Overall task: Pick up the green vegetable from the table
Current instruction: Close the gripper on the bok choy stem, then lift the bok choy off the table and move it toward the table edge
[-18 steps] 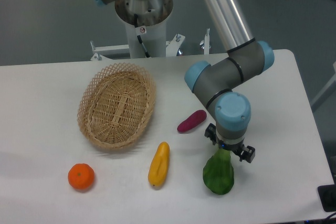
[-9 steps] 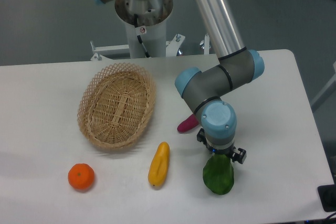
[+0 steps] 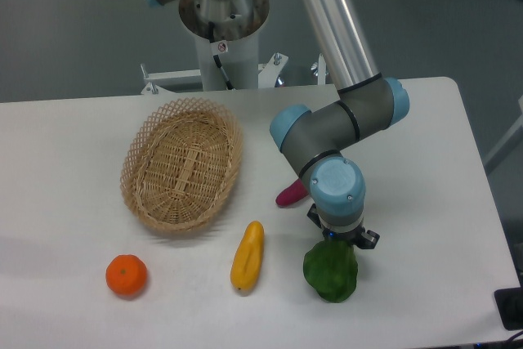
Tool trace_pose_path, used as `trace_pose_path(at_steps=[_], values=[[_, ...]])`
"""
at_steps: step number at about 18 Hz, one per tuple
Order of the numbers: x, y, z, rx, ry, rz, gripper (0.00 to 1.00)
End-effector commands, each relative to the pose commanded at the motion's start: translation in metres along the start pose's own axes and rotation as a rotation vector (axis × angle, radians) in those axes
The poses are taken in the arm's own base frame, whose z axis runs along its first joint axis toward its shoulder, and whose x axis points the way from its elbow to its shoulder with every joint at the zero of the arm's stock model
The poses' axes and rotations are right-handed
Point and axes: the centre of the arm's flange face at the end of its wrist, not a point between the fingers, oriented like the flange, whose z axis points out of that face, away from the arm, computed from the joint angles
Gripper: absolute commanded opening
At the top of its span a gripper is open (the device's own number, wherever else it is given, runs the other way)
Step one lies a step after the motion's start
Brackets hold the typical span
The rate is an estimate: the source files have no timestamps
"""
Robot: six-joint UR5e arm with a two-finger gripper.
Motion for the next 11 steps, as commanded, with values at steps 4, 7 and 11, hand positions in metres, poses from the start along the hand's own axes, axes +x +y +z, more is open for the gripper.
trace_pose_path(at_steps=[4,7,11], values=[[0.0,0.0,-0.021,0.092,0.019,-0.018,0.02],[-0.002,0.001,-0.034,0.135,0.022,-0.026,0.02],[-0.01,0.012,-0.051,0.131,0.028,-0.039,0.02]])
